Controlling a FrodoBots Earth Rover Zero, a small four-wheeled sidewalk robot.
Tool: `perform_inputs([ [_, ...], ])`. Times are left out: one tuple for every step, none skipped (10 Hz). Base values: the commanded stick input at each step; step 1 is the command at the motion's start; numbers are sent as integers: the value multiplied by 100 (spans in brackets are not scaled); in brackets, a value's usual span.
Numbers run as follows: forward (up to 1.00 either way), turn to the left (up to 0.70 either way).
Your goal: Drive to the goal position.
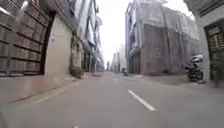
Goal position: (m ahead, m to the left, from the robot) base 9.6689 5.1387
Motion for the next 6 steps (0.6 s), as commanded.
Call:
perform_inputs([
  [100, 0],
  [100, 0],
  [100, 0],
  [100, -14],
  [100, -40],
  [100, -40],
])
